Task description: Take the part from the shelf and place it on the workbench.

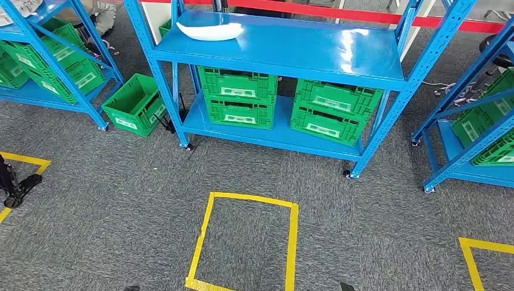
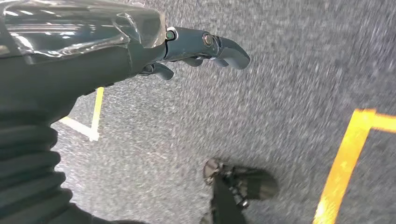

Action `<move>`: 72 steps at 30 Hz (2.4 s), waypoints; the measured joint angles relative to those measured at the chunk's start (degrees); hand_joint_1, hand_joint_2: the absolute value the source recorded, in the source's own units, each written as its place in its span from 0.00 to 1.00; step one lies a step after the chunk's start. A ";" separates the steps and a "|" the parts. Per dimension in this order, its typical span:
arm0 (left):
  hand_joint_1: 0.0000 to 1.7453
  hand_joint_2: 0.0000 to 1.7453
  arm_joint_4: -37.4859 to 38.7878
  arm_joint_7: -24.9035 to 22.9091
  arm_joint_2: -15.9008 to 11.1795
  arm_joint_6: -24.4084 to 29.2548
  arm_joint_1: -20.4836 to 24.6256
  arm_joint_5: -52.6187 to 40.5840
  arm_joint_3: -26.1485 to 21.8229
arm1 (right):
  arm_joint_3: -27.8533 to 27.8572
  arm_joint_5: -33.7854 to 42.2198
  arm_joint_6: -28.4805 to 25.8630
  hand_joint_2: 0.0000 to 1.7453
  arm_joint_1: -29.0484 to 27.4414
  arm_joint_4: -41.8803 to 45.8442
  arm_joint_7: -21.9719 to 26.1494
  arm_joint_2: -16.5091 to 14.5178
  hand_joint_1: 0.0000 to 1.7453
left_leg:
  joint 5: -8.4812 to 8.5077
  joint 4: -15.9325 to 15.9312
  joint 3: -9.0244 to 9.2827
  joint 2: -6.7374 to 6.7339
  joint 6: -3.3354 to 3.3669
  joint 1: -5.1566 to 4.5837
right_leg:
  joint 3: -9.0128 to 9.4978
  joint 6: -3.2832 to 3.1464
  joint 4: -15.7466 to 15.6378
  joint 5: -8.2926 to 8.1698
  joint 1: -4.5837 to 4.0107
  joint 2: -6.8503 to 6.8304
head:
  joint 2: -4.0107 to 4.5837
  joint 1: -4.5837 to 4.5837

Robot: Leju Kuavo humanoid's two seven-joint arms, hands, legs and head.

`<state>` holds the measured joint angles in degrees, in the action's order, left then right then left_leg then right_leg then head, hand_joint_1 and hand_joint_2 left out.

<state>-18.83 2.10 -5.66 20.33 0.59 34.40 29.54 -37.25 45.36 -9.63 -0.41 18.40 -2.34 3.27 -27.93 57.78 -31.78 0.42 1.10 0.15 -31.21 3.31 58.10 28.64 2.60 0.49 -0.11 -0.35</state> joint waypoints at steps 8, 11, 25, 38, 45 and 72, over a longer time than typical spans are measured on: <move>0.00 1.00 0.99 3.21 -1.30 6.36 2.16 7.59 3.52 | -7.17 8.84 -1.46 1.00 1.59 -1.35 -0.14 0.56 0.00 | 0.00 0.00 0.00 0.00 0.00 0.00 | 0.00 0.00 0.00 0.00 0.00 0.00 | 0.00 -0.01; 0.00 1.00 1.39 4.54 -1.79 8.91 2.99 10.64 4.91 | -10.06 12.49 -2.06 1.00 2.24 -1.91 -0.24 0.79 0.00 | 0.00 0.00 0.00 0.00 0.00 0.00 | 0.00 0.01 0.00 0.00 0.00 0.00 | 0.00 0.00; 0.00 1.00 2.19 10.28 -2.79 10.73 4.40 18.03 6.66 | -16.63 21.13 -2.18 1.00 3.46 -3.35 4.13 1.70 0.00 | 0.00 0.07 -0.01 0.00 0.01 -0.04 | 0.00 -0.01 -0.06 -0.05 0.05 0.01 | 0.00 -0.01; 0.00 0.25 -3.75 16.59 -5.42 12.40 6.73 10.47 3.89 | -16.98 20.50 -2.45 1.00 3.33 -3.43 5.46 1.84 0.00 | 0.70 -0.82 0.53 -0.22 1.73 -0.27 | -0.34 0.72 0.27 0.02 0.43 -0.04 | 0.00 0.02; 0.00 0.00 -13.91 17.32 -5.55 2.40 6.70 -1.01 -0.13 | -17.79 19.02 -1.74 1.00 3.53 -3.45 4.05 2.28 0.00 | 1.18 -1.56 1.02 0.00 2.33 -0.71 | -7.17 -0.20 12.49 3.38 -0.68 -0.15 | 0.00 0.14; 0.00 0.00 -52.56 3.97 -0.39 -53.30 7.96 13.06 -3.64 | -20.03 16.30 0.51 0.00 5.36 -3.45 0.78 2.13 0.00 | 2.30 -1.25 -0.75 -0.37 1.72 0.25 | -8.09 -2.36 12.26 3.17 -1.19 -0.14 | 0.00 0.25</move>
<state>-71.39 6.07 -6.05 -32.97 8.56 47.45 25.90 -57.28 61.66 -9.12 4.95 14.95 -1.56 5.40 -25.63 56.52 -32.53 0.04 2.82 0.40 -39.30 0.95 70.36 31.81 1.41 0.34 -0.11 -0.10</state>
